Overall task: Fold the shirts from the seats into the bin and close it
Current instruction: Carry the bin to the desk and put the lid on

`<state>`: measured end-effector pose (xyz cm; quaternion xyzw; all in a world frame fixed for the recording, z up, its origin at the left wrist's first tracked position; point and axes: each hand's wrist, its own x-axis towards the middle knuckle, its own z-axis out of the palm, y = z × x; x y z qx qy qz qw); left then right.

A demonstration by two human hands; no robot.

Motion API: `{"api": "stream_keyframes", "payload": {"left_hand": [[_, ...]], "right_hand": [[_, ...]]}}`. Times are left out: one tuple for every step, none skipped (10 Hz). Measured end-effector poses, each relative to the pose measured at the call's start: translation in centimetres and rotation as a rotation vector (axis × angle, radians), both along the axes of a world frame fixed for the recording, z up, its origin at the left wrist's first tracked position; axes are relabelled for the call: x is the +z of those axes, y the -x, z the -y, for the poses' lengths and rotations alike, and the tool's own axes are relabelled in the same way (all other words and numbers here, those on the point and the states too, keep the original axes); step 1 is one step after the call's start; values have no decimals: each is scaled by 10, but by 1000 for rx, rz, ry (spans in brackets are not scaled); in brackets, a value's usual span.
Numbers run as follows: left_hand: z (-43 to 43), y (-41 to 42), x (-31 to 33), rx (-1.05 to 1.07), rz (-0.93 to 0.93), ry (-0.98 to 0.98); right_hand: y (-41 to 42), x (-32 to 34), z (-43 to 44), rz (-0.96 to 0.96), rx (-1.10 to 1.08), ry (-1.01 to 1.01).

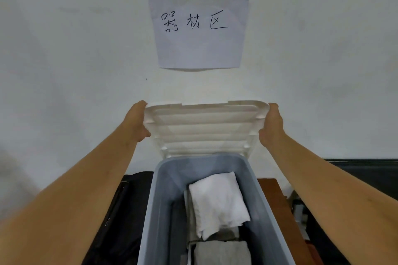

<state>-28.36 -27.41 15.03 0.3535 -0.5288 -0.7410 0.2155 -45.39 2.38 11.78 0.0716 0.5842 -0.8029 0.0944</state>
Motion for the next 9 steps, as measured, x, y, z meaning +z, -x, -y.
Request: {"api": "stream_keyframes", "payload": {"left_hand": [[-28,-31,13,84,-88,48],[-54,-69,22,157,-181,49],[-79,-109,10,124,-158,303],[-99,-135,-6,161,-103,305],[-141,-167,-8,249,-196,231],[-172,-200,-12,290,-204,76],[-190,-229,-31,209,-134,62],[-185,-249,-74,117,34,133],[-184,-270,-113,13,139,220]], "right_hand": [[-25,9,-19,-32,28,86],[-52,17,-41,-56,79,168],[-81,26,-74,-74,207,140],[-96,25,-99,-34,300,-32],[-119,18,-124,-9,408,-107],[-148,0,-145,-29,450,-155],[-175,-31,-164,-43,447,-160],[-195,-74,-183,-92,456,-249],[-220,-108,-197,-133,430,-291]]}}
